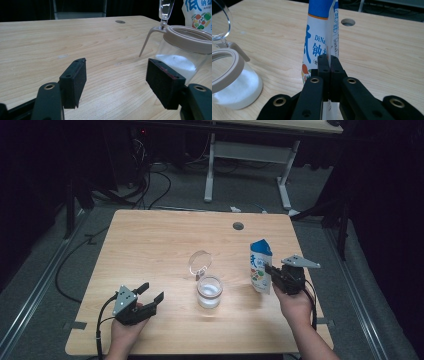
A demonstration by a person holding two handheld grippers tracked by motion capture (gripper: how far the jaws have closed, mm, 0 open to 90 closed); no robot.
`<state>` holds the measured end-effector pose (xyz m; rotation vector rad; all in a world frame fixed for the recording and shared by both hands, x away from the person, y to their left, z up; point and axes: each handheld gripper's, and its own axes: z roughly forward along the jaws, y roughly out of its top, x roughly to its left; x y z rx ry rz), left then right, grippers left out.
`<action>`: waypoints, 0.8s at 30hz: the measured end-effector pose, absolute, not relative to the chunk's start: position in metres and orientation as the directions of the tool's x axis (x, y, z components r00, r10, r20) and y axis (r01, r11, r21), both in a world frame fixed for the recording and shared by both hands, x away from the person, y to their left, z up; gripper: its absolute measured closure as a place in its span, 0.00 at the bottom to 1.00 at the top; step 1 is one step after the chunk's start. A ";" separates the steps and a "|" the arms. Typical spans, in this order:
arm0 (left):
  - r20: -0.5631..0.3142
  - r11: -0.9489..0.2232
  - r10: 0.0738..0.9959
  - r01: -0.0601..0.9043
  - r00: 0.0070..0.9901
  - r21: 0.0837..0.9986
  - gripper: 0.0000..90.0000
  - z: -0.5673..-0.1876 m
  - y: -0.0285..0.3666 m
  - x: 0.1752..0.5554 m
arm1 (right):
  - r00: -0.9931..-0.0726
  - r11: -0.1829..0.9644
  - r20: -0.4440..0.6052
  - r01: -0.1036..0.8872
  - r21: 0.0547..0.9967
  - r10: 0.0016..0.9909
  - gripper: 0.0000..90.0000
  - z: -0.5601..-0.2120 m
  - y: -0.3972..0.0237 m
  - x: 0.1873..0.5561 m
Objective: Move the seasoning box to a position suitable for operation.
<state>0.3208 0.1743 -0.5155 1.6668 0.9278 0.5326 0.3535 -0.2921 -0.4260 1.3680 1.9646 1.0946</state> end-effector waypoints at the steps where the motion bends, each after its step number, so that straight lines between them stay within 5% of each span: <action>1: -0.112 -0.091 0.798 0.303 0.592 0.948 0.37 -0.515 0.174 0.321 | -0.369 0.167 0.041 0.516 0.840 0.929 1.00 -0.427 -0.293 0.353; 24: -0.090 -0.113 0.797 0.294 0.597 0.949 0.37 -0.516 0.172 0.323 | -0.315 0.054 0.060 0.341 0.939 0.947 1.00 -0.452 -0.306 0.335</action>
